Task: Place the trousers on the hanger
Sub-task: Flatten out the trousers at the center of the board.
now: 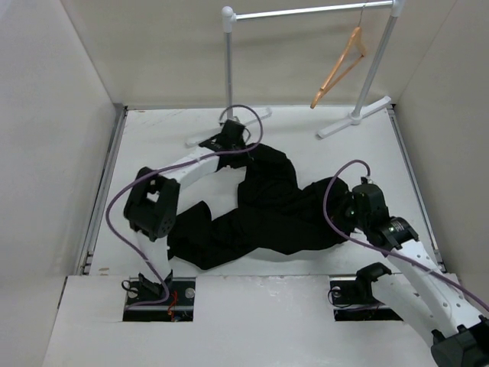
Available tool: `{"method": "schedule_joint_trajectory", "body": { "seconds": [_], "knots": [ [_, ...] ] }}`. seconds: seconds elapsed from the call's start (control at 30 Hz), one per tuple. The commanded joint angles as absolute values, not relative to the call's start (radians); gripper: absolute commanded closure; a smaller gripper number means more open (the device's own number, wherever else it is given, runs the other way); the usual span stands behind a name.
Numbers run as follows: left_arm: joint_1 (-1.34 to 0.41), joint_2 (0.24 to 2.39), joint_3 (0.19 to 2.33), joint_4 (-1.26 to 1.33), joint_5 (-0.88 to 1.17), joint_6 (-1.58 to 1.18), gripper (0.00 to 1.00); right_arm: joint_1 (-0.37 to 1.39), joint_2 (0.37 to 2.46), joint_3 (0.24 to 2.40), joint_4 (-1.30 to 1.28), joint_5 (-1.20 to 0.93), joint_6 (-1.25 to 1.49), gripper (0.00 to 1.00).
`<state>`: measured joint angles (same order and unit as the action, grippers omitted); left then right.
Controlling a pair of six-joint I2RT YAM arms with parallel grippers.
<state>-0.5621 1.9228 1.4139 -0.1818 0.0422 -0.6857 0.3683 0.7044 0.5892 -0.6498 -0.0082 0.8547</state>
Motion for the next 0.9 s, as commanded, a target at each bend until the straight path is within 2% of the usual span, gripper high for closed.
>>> {"method": "schedule_joint_trajectory", "body": {
  "seconds": [0.0,0.17,0.3,0.37,0.5,0.6,0.73,0.77,0.8,0.87],
  "knots": [
    [-0.42,1.644,1.321,-0.156,-0.09,-0.681,0.98,0.38,0.713,0.597,-0.578,-0.017,0.862,0.89],
    [-0.083,1.269,1.171,-0.247,-0.147,-0.715,0.98,0.355,0.739,0.638,-0.56,-0.008,0.83,0.9],
    [0.142,1.227,1.196,-0.288,-0.118,-0.736,0.93,0.301,0.813,0.692,-0.529,-0.024,0.827,0.91],
    [0.191,1.291,1.221,-0.276,-0.118,-0.732,0.86,0.289,0.857,0.718,-0.519,-0.032,0.825,0.91],
    [0.228,1.396,1.244,-0.378,-0.051,-0.736,0.5,0.269,0.917,0.741,-0.509,-0.02,0.818,0.89],
    [0.214,1.307,1.119,-0.387,-0.092,-0.73,0.42,0.245,0.937,0.721,-0.48,-0.006,0.807,0.88],
    [0.191,1.117,0.933,-0.416,-0.182,-0.738,0.42,0.142,0.953,0.719,-0.482,0.014,0.779,0.88],
    [0.182,1.076,0.91,-0.438,-0.204,-0.738,0.42,0.108,0.95,0.724,-0.486,0.021,0.775,0.85],
    [0.173,1.039,0.896,-0.466,-0.225,-0.738,0.42,0.075,0.945,0.729,-0.486,0.029,0.769,0.79],
    [0.142,0.982,0.874,-0.503,-0.251,-0.738,0.42,0.027,0.942,0.744,-0.486,0.04,0.758,0.59]
  ]
}}
